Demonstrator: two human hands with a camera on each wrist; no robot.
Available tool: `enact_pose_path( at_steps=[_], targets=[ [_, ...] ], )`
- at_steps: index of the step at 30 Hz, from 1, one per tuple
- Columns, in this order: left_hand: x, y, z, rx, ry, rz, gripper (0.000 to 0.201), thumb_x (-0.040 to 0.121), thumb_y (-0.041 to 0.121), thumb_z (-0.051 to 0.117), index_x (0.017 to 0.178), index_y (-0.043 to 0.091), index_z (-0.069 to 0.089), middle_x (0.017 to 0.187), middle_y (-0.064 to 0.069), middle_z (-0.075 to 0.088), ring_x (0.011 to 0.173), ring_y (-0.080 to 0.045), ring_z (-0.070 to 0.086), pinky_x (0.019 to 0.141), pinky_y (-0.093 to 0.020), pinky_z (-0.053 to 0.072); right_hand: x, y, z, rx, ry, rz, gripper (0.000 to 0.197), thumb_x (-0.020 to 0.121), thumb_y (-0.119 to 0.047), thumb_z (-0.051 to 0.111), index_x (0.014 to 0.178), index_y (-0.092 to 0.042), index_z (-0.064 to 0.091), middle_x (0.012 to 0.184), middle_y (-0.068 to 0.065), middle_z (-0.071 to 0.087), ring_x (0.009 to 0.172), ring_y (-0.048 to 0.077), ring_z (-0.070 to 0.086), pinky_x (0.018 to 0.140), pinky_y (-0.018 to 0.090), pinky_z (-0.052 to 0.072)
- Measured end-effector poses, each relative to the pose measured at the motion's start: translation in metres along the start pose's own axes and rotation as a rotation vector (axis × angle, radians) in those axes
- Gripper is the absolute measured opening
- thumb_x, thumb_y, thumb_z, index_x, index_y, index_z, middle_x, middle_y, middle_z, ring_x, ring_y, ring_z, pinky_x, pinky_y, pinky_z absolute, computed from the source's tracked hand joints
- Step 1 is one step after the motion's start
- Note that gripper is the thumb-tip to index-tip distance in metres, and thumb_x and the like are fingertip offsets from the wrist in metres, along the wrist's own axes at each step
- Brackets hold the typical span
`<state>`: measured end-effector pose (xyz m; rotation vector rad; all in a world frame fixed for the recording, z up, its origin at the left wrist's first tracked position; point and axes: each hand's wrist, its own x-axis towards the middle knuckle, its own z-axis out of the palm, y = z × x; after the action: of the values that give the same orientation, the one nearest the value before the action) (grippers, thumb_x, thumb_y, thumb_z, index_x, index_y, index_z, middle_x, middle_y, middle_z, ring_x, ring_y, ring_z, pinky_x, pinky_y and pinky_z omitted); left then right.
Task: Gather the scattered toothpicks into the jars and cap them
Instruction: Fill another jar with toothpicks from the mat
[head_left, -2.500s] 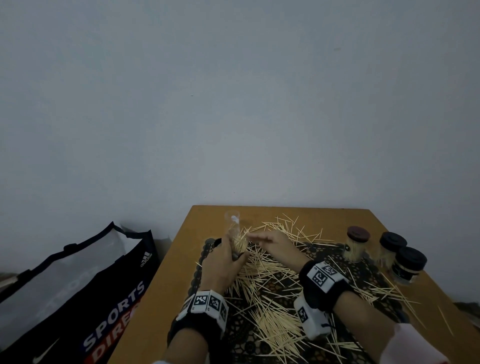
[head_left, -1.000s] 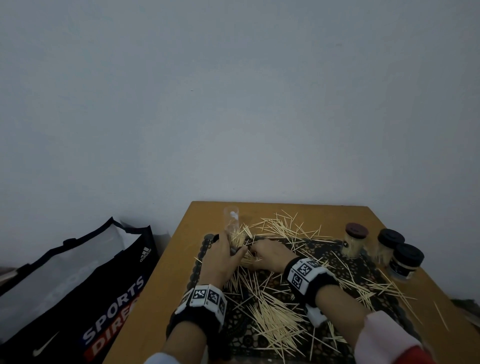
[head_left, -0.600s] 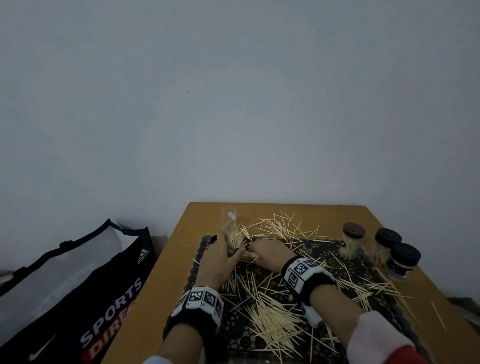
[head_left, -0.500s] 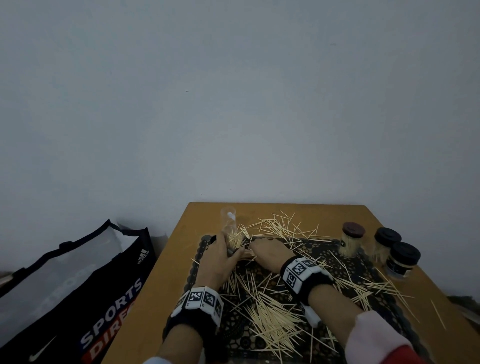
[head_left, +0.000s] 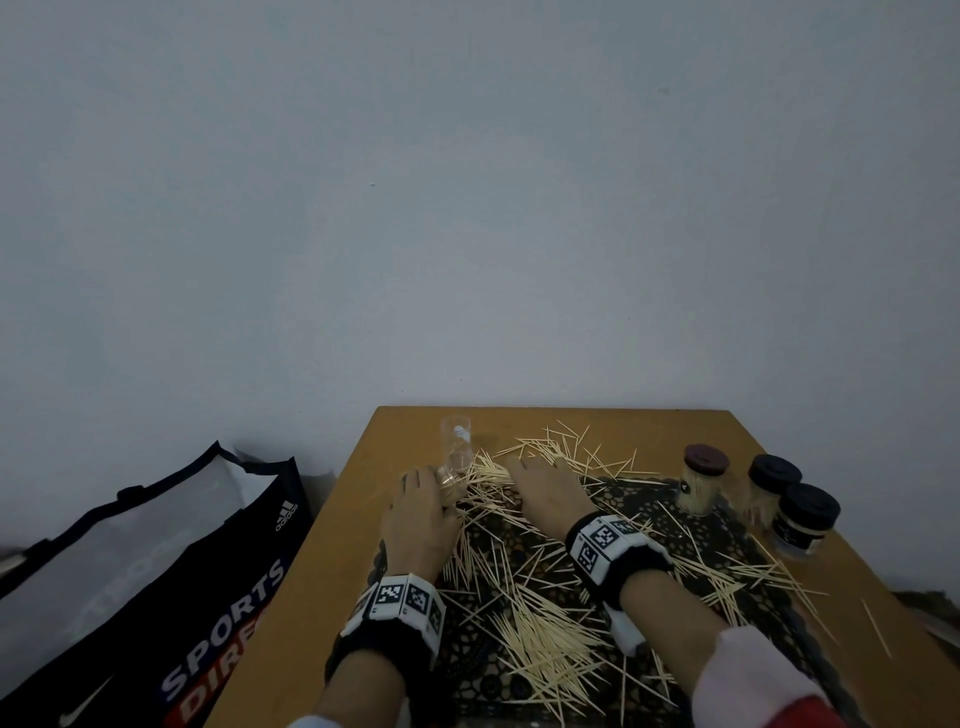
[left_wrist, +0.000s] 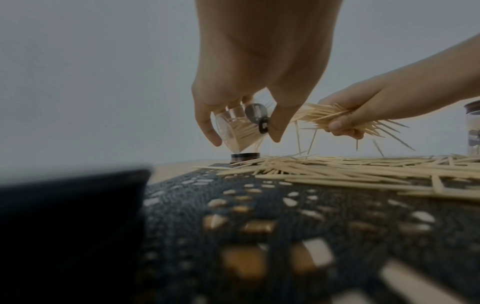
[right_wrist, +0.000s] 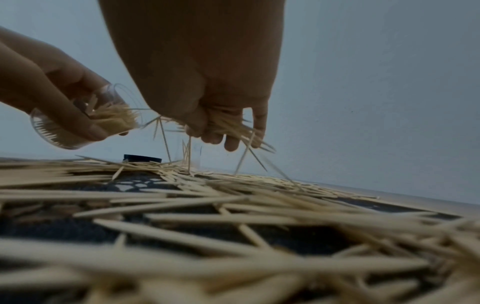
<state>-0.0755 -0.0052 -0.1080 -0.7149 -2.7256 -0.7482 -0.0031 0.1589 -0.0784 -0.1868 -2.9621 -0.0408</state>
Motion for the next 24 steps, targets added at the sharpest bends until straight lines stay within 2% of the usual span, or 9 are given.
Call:
enact_pose_path(
  at_steps=[3,6,10,14,17,20,24],
  targets=[
    [-0.0013,0.0005,-0.0001,0.033,0.005,-0.007,0.033,0.088,0.02,0.053,0.121,0.017,0.049,0.12,-0.001,0.055,0.11,-0.022,0.053,0.084,-0.033,0.043,0.0007,0.0004,-0.0012,0.011,0.047,-0.009,0.046,0.089,0.002,0.046,0.132,-0.011,0.038,0.127,0.008,0.055,0.115,0.025,0.048,0.105,0.042,0.032],
    [-0.0004,-0.0004,0.0005,0.027,-0.013,0.002,0.037,0.088,0.023,0.055,0.124,0.018,0.048,0.123,0.0,0.054,0.114,-0.022,0.051,0.091,-0.036,0.044,0.0001,0.0007,-0.0017,0.006,0.043,-0.041,0.049,0.088,0.001,0.049,0.134,-0.012,0.037,0.131,0.007,0.053,0.119,0.024,0.046,0.105,0.042,0.031],
    [0.0017,0.0004,0.0045,0.006,-0.041,0.075,0.04,0.087,0.028,0.06,0.123,0.018,0.048,0.124,0.002,0.054,0.12,-0.021,0.047,0.098,-0.038,0.04,-0.0012,0.0005,-0.0001,-0.021,-0.013,-0.107,0.055,0.088,0.006,0.044,0.138,-0.013,0.035,0.146,0.006,0.041,0.129,0.024,0.04,0.109,0.045,0.025],
    [0.0019,0.0038,0.0029,0.014,-0.061,0.149,0.043,0.09,0.032,0.06,0.128,0.017,0.048,0.127,0.0,0.054,0.121,-0.022,0.044,0.099,-0.034,0.037,0.0004,0.001,0.0034,-0.055,-0.014,-0.157,0.054,0.087,0.004,0.047,0.137,-0.015,0.036,0.148,0.006,0.039,0.129,0.025,0.04,0.107,0.045,0.03],
    [0.001,0.0043,0.0029,0.01,-0.086,0.186,0.048,0.088,0.035,0.062,0.131,0.019,0.048,0.127,0.0,0.055,0.119,-0.022,0.045,0.097,-0.035,0.038,0.0002,0.0014,0.004,-0.045,0.003,-0.159,0.051,0.089,0.003,0.047,0.135,-0.015,0.037,0.144,0.006,0.041,0.128,0.024,0.041,0.101,0.041,0.035],
    [0.0003,0.0036,0.0036,-0.027,-0.097,0.204,0.051,0.086,0.031,0.065,0.133,0.02,0.048,0.126,0.0,0.056,0.116,-0.022,0.046,0.095,-0.034,0.039,0.0006,0.002,0.0051,-0.047,0.054,-0.181,0.047,0.088,0.004,0.048,0.131,-0.014,0.041,0.133,0.006,0.049,0.119,0.024,0.046,0.085,0.035,0.043],
    [0.0003,0.0051,0.0029,-0.03,-0.09,0.22,0.05,0.086,0.031,0.065,0.132,0.019,0.049,0.124,-0.001,0.057,0.114,-0.022,0.048,0.093,-0.033,0.039,0.0012,0.002,0.0047,-0.016,0.088,-0.194,0.041,0.089,0.004,0.048,0.126,-0.013,0.044,0.124,0.005,0.052,0.11,0.022,0.051,0.073,0.028,0.039]
  ],
)
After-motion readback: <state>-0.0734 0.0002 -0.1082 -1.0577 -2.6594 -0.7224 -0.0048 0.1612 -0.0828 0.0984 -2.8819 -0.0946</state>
